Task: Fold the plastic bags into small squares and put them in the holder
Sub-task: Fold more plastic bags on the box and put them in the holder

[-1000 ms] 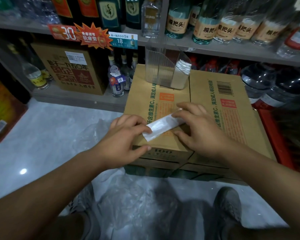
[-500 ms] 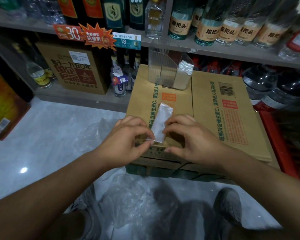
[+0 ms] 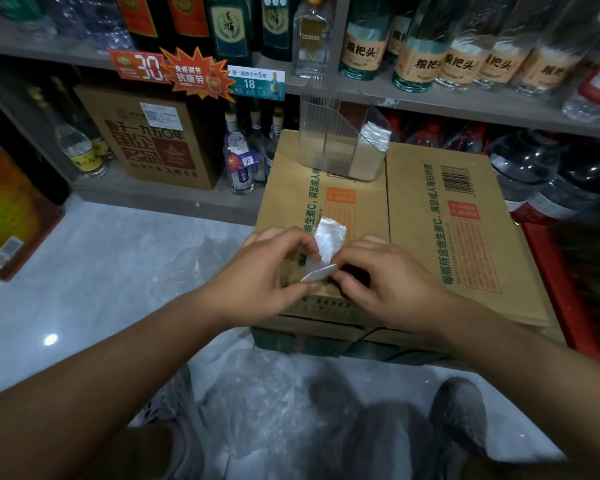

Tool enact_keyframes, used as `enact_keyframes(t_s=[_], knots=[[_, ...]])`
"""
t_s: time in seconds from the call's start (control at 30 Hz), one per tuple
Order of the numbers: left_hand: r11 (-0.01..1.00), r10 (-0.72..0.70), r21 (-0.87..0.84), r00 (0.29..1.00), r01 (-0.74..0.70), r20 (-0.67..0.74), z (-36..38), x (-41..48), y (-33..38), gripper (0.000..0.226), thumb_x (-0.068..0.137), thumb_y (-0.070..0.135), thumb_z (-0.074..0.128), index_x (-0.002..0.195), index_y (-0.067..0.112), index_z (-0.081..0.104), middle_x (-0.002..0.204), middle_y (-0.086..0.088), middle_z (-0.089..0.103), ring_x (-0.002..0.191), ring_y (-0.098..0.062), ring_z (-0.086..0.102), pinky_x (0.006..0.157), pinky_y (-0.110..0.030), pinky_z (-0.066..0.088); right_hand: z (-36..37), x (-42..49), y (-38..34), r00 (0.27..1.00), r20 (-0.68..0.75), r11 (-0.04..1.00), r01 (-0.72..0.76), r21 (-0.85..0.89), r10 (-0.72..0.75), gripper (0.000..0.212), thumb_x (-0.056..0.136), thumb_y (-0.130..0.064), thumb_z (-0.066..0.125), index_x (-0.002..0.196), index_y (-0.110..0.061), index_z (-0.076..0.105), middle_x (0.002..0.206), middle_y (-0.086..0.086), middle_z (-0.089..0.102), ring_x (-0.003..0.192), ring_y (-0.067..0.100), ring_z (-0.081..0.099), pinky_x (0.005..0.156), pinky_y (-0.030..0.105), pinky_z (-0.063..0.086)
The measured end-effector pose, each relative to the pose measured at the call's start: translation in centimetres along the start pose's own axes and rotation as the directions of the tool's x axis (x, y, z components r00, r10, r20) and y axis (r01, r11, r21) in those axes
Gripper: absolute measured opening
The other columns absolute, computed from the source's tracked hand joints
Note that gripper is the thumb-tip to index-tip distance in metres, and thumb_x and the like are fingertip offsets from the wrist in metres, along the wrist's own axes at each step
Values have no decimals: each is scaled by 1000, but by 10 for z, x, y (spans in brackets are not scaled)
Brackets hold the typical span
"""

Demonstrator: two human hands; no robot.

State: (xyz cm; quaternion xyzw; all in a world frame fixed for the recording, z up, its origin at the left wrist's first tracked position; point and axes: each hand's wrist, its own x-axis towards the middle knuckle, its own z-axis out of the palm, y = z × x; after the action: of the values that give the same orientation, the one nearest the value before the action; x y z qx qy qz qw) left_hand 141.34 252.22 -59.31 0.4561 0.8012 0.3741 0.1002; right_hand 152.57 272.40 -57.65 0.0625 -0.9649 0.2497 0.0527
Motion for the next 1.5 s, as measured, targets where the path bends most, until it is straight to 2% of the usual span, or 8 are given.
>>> enact_keyframes(t_s=[0.2, 0.47, 0.6, 0.77, 0.9, 1.17, 1.37, 1.5], knots=[[981, -134, -148, 988, 122, -74, 8, 6, -5, 18, 83, 48, 66, 97, 39, 60, 92, 11, 63, 88, -3, 58, 77, -33, 47, 3, 1, -7, 945, -10, 902, -308, 302, 326, 12, 94, -27, 64, 84, -23, 63, 80, -5, 68, 76, 15, 64, 73, 41, 56], [981, -184, 40, 979, 188, -85, 12, 22, 9, 7, 93, 31, 66, 97, 29, 60, 77, 11, 65, 88, -11, 60, 97, -46, 45, 6, 15, -6, 861, -178, 826, -369, 425, 476, 21, 91, -33, 70, 110, -31, 60, 90, -8, 66, 77, 7, 62, 73, 24, 53], [971, -213, 91, 975, 219, -66, 10, 29, 13, 15, 95, 32, 65, 103, 31, 53, 73, 12, 64, 82, -10, 59, 95, -43, 45, 1, 17, 2, 919, -221, 938, -285, 195, 325, 25, 91, -24, 71, 115, -23, 65, 106, -9, 64, 93, 8, 59, 85, 26, 48], [960, -281, -5, 958, 281, -51, 9, 34, 14, 23, 93, 32, 69, 104, 30, 49, 72, 12, 63, 74, -2, 60, 91, -43, 49, 4, 14, 6, 988, -39, 981, -152, -122, 148, 29, 95, -34, 55, 119, -24, 68, 128, -10, 64, 115, 17, 47, 99, 40, 44], [968, -238, -94, 971, 234, -36, 10, 29, 11, 27, 80, 42, 72, 100, 31, 57, 86, 12, 65, 82, -7, 62, 89, -45, 52, 2, 12, 6, 984, -14, 975, -175, -139, 175, 40, 91, -46, 35, 112, -29, 66, 118, -17, 66, 108, 12, 46, 95, 41, 45], [983, -4, 182, 997, -10, 76, 4, -4, 3, 50, 74, 50, 82, 118, 37, 63, 102, 18, 54, 101, -4, 50, 94, -30, 31, 2, -6, 4, 993, 5, 988, -114, -105, 115, 32, 93, -41, 51, 116, -27, 67, 123, -18, 65, 113, 10, 47, 100, 41, 42], [954, 44, 291, 996, -65, 80, 8, -15, 6, 39, 82, 47, 63, 118, 34, 64, 99, 16, 54, 103, -10, 51, 89, -28, 27, 3, -24, -7, 996, 91, 992, 1, -126, 10, 71, 75, -79, 58, 130, -33, 61, 148, -10, 47, 136, 14, 36, 110, 36, 32], [963, 43, 263, 997, -59, 65, 9, -11, 9, 35, 84, 49, 56, 113, 33, 67, 93, 17, 54, 96, -5, 49, 87, -25, 26, 10, -27, -11, 998, -24, 981, 56, -183, -61, 47, 77, -50, 75, 114, -21, 67, 137, 4, 53, 119, 25, 50, 95, 44, 49]])
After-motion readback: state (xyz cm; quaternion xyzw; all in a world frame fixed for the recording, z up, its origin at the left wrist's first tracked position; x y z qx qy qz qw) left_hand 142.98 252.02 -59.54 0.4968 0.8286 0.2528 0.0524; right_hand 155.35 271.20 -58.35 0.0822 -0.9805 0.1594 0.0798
